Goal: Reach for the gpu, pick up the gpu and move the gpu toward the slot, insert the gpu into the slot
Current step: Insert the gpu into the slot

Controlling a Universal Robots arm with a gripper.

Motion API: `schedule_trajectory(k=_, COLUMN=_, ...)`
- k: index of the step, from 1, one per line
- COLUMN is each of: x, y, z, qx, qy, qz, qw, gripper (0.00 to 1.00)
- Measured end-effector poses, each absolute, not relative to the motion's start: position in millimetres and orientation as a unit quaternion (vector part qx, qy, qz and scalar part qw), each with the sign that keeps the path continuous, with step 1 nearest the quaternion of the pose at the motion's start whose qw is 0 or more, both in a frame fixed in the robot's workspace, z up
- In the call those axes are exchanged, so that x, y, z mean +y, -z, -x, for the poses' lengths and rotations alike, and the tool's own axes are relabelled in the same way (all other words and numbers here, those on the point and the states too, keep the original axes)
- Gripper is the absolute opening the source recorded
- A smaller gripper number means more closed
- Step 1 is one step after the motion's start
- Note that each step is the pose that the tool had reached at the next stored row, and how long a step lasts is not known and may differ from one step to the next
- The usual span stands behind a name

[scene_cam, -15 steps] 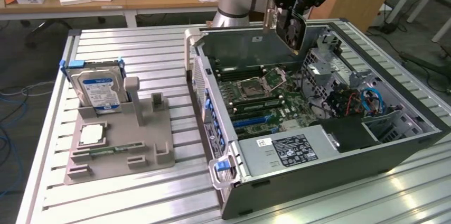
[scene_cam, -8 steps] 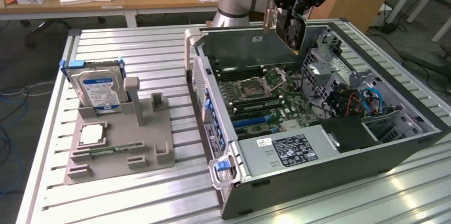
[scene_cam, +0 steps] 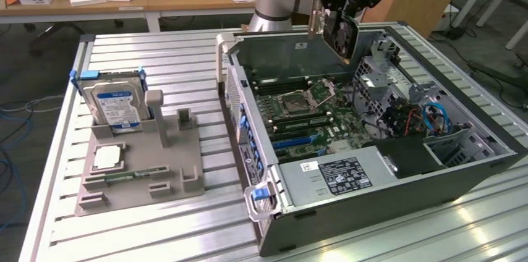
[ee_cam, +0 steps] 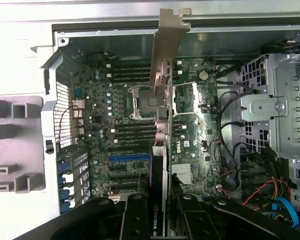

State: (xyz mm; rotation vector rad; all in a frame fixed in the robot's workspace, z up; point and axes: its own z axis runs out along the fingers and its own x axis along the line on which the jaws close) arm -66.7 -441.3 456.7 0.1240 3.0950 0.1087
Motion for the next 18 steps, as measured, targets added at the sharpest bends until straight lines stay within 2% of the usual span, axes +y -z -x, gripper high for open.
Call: schedule_trajectory(k=18, x=-443.2, y=-456.4, z=68.1, qx=0.997, qy=-0.037, qz=0.070, qw=0.017, gripper=0.27)
